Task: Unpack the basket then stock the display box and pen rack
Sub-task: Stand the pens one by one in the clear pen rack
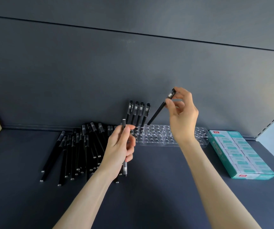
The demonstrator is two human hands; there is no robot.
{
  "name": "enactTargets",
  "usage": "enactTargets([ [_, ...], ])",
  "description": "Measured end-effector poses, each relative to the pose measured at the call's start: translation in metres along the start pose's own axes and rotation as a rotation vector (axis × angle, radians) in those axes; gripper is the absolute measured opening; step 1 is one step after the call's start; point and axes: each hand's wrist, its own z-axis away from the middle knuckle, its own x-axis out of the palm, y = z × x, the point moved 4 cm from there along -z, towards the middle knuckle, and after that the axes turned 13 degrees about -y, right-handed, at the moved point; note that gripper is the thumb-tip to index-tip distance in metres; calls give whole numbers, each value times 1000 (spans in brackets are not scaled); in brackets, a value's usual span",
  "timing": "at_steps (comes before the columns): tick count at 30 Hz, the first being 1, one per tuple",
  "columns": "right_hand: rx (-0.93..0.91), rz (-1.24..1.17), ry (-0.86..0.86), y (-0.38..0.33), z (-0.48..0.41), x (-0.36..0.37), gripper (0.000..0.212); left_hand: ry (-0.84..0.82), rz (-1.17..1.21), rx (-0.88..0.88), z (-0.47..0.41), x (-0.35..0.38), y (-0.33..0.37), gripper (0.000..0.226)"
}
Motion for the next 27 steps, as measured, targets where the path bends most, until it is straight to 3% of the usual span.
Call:
enactTargets([
  [7, -48, 94, -54, 13, 2, 16, 30, -23, 58, -12, -1, -3, 1, 23],
  [12, 11, 168, -148, 22, 7, 27, 27, -108, -90, 32, 2, 2, 5, 26],
  [18, 61, 221, -188, 23, 15, 32, 22, -145, 74, -17, -2, 0, -1, 27],
  [22, 50, 251, -148, 17, 19, 27, 23, -182, -122, -13, 1, 2, -3, 22],
  [25, 72, 131, -80, 9, 28, 20, 16, -205, -145, -60, 0, 3, -4, 26],
  [27, 171, -60, -156, 5, 33, 21, 9, -216, -191, -71, 1, 4, -5, 28],
])
